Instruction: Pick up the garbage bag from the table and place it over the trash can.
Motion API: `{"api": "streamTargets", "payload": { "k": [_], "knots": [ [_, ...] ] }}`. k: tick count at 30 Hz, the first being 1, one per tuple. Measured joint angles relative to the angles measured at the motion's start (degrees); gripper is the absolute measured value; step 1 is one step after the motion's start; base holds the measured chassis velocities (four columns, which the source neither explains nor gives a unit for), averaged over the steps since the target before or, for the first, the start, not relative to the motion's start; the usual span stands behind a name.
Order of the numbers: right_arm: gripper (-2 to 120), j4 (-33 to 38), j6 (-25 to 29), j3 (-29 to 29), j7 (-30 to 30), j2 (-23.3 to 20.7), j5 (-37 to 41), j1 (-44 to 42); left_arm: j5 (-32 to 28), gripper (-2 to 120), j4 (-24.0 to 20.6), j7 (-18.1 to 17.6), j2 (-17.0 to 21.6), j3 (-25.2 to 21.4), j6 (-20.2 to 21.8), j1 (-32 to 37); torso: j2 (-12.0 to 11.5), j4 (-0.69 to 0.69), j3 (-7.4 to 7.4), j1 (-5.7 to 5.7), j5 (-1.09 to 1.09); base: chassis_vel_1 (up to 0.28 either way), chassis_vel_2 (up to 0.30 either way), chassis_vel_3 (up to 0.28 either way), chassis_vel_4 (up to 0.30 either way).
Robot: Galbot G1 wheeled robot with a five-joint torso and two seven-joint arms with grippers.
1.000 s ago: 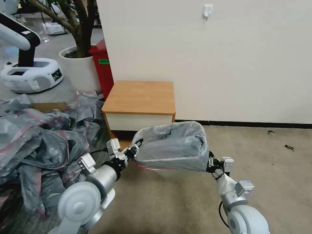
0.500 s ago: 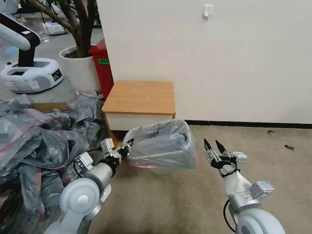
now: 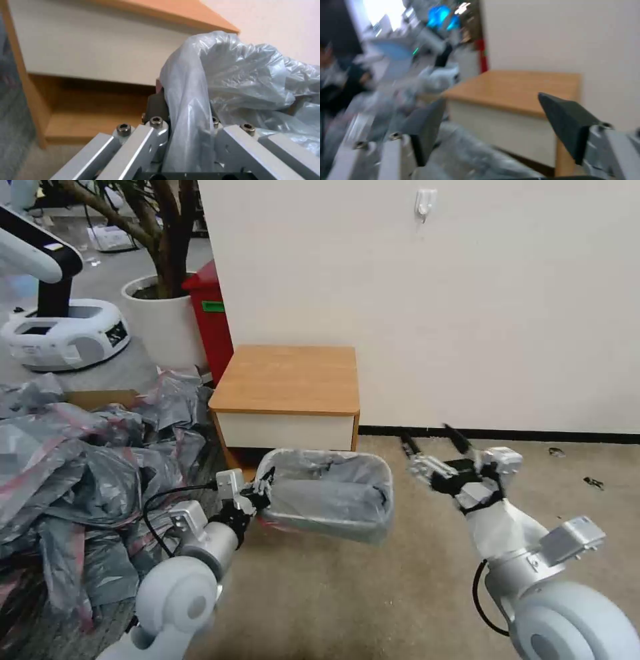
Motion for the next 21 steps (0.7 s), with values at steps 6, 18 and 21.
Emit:
{"api": "streamTargets", "payload": {
  "k": [6,18,21],
  "knots": [
    [54,-4.26,-3.72,-8.98,-3.71,-8.56,-4.13,9.52,8.63,7,-0.65,4.76,0.68,0.39,-2.15,0.44,0.0,0.0,0.01,0.0,0.0,0.0,0.0,0.0,0.0],
    [8,-10.67,-11.41,-24.16,-3.92,-16.74,-4.94,26.29,18.03,7,-1.54,9.1,0.95,1.65,-4.53,-0.06,0.0,0.0,0.01,0.0,-0.01,0.0,0.0,0.0,0.0],
    [3,-11.61,-12.34,-25.16,-3.39,-16.21,-5.63,27.8,18.5,7,-1.54,9.38,0.88,1.99,-4.65,-0.16,0.0,0.0,0.01,-0.01,-0.01,0.0,0.0,0.0,0.0]
  ]
}}
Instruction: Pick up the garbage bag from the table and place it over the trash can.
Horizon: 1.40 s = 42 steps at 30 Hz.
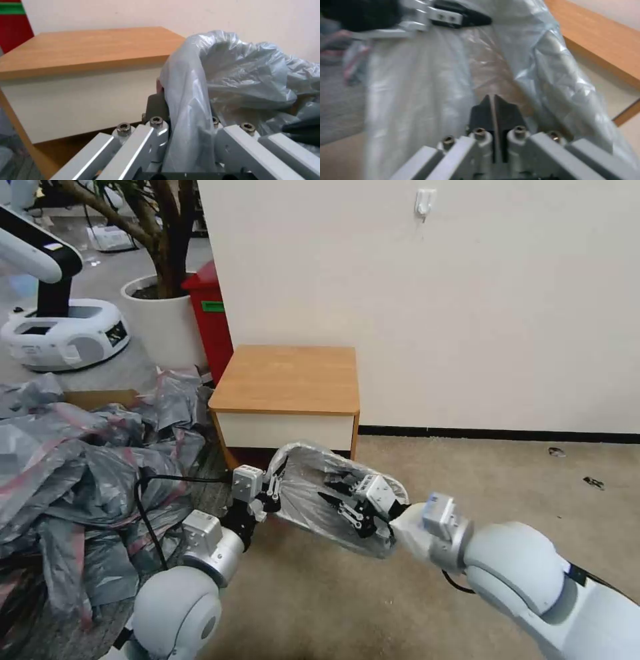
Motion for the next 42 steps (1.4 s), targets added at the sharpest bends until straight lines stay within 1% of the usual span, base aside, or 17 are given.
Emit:
{"api": "streamTargets", "payload": {
  "k": [1,2,10,13,19,28,32,35,36,39,42],
  "knots": [
    [0,-0.93,-1.79,-1.31,0.41,0.74,-0.72,1.88,0.61,7,0.0,0.37,-0.09,0.43,-0.14,-0.21,0.0,0.0,0.0,0.0,0.0,0.0,0.0,0.0,0.0],
    [0,-1.3,-2.84,-2.14,0.52,1.03,-1.42,2.82,0.81,7,-0.06,0.48,-0.13,0.68,-0.16,-0.37,0.0,0.0,0.0,0.0,0.0,0.0,0.0,0.0,0.0],
    [0,-3.14,-6.09,-5.76,1.33,2.5,-4.54,5.55,0.97,7,-0.23,0.49,-0.53,1.49,-0.15,-1.29,0.0,0.0,0.0,0.0,0.0,0.0,0.0,0.0,0.0],
    [0,-4.4,-7.23,-7.44,3.14,3.67,-5.27,6.47,1.56,7,-0.4,0.49,-0.78,2.0,-0.02,-1.35,0.0,0.0,0.0,0.0,0.0,0.0,0.0,0.0,0.0],
    [0,-6.55,-7.45,-9.87,4.44,4.7,-8.6,7.9,2.84,7,-1.12,0.55,-0.94,2.69,0.71,-1.12,0.0,0.01,0.0,0.0,-0.01,0.0,0.0,0.0,0.0],
    [0,-10.61,-7.4,-13.26,6.77,5.84,-10.3,9.15,3.11,7,-2.04,0.37,-0.94,2.79,2.41,-1.42,0.0,0.0,0.0,0.0,0.0,0.0,0.0,0.0,0.0],
    [0,-11.76,-7.39,-13.93,7.08,6.01,-10.62,9.68,3.15,7,-2.29,0.33,-0.94,2.77,2.49,-1.44,0.0,0.0,0.0,0.0,0.0,0.0,0.0,0.0,0.0],
    [0,-13.19,-7.38,-16.29,8.61,6.36,-10.49,11.48,3.38,7,-2.5,0.28,-1.1,3.0,2.52,-1.42,0.0,0.01,0.0,0.0,-0.01,0.0,0.0,0.0,0.0],
    [0,-13.19,-7.38,-16.29,8.61,6.36,-10.49,11.48,3.38,7,-2.5,0.28,-1.1,3.0,2.52,-1.42,0.0,0.01,0.0,0.0,-0.01,0.0,0.0,0.0,0.0],
    [0,-15.09,-7.38,-18.19,9.91,7.25,-10.3,13.09,3.62,7,-2.72,0.27,-1.27,3.36,2.57,-1.4,0.0,0.0,0.0,0.0,0.0,0.0,0.0,0.0,0.0],
    [0,-16.85,-7.38,-18.79,10.52,8.0,-10.1,13.9,3.83,7,-2.92,0.27,-1.32,3.53,2.6,-1.37,0.0,0.0,0.0,0.0,-0.01,0.0,0.0,0.0,0.0]
  ]
}}
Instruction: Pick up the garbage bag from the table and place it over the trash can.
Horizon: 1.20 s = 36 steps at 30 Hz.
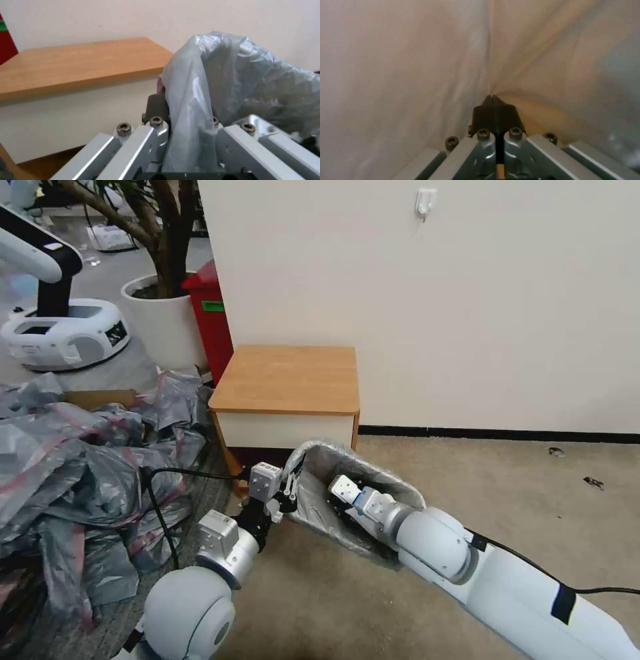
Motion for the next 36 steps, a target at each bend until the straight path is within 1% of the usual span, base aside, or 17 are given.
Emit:
{"api": "streamTargets", "payload": {
  "k": [7,17,26,31,33,35,36],
  "knots": [
    [0,-2.62,0.0,-2.05,0.83,0.67,1.53,1.93,0.27,7,-0.2,0.02,-0.11,0.2,0.0,-0.03,0.0,0.0,0.0,0.0,0.0,0.0,0.0,0.0,0.0],
    [0,-5.67,-0.01,-4.32,4.39,1.55,4.06,3.7,0.96,7,-0.56,0.21,-0.61,1.25,0.0,-0.21,0.0,0.0,0.0,0.0,0.01,0.0,0.0,0.0,0.0],
    [0,-7.52,-0.05,-4.99,4.6,2.12,3.99,4.63,1.0,7,-1.07,0.31,-0.84,1.61,0.0,0.45,0.0,0.0,0.0,0.0,0.01,0.0,0.0,0.0,0.0],
    [0,-6.68,-0.06,-4.91,4.81,1.75,4.73,4.46,0.98,7,-0.83,0.27,-0.98,1.41,-0.04,0.5,0.0,0.0,0.0,0.0,0.01,0.0,0.0,0.0,0.0],
    [0,-5.65,-0.06,-4.78,4.88,1.29,5.4,4.19,0.88,7,-0.2,0.13,-1.05,1.1,-0.05,0.35,0.0,0.0,0.0,0.0,0.01,0.0,0.0,0.0,0.0],
    [0,-2.93,-0.03,-4.21,4.91,-0.26,6.93,3.27,0.73,7,1.66,-0.76,-1.11,0.51,-0.06,-0.27,0.0,0.0,0.0,0.0,0.0,0.0,0.0,0.0,0.0],
    [0,-2.93,-0.03,-4.21,4.91,-0.26,6.93,3.27,0.73,7,1.66,-0.76,-1.11,0.51,-0.06,-0.27,0.0,0.0,0.0,0.0,0.0,0.0,0.0,0.0,0.0]
  ]
}}
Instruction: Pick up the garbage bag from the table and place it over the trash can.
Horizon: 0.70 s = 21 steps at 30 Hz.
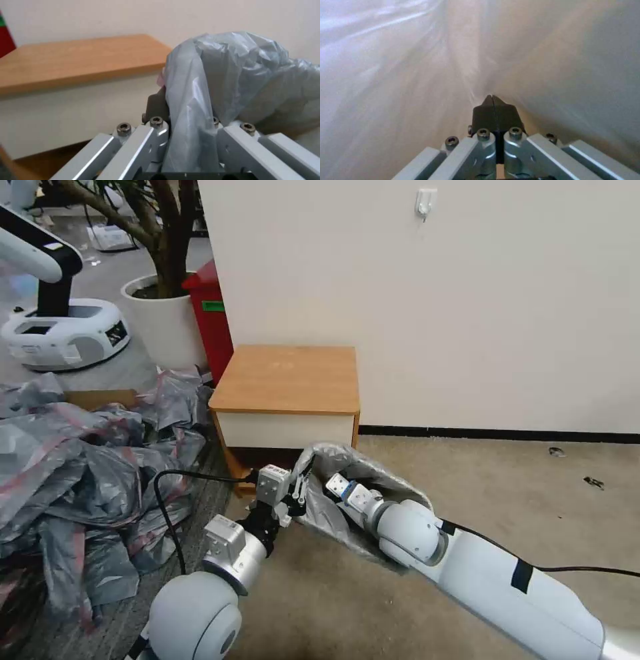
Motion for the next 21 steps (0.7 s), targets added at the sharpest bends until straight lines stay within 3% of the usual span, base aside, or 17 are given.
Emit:
{"api": "streamTargets", "payload": {
  "k": [8,12,13,16,20,21],
  "knots": [
    [0,6.27,0.16,4.48,0.6,-3.04,7.52,-3.84,-2.16,7,5.23,-3.66,-0.97,1.38,0.45,-1.74,0.0,0.0,0.0,0.0,0.01,0.0,0.0,0.0,0.0],
    [0,9.85,0.36,8.67,0.61,-4.57,9.44,-7.61,-6.23,7,8.41,-6.96,-1.82,2.03,0.48,-2.03,0.0,0.01,0.0,0.0,0.01,0.0,0.0,0.0,0.0],
    [0,12.01,0.77,11.09,0.55,-5.6,10.66,-10.18,-8.99,7,9.88,-9.15,-2.21,2.12,0.5,-2.06,0.0,0.0,0.0,0.0,0.02,0.0,0.0,0.0,0.0],
    [0,16.71,7.26,19.06,0.74,-8.0,11.82,-19.35,-16.74,7,12.91,-14.47,-3.52,2.03,0.49,-1.4,0.01,-0.02,-0.01,0.0,-0.01,0.0,0.0,0.0,0.0],
    [0,18.0,13.61,24.21,1.89,-7.84,10.27,-26.41,-19.76,7,14.37,-17.0,-4.32,1.93,0.22,-0.03,0.0,-0.01,0.0,0.0,0.0,0.0,0.0,0.0,0.0],
    [0,18.5,16.54,28.08,2.6,-6.48,8.29,-30.72,-20.78,7,14.73,-18.3,-4.67,1.95,-0.33,1.07,0.0,0.01,0.0,0.0,-0.01,0.0,0.0,0.0,0.0]
  ]
}}
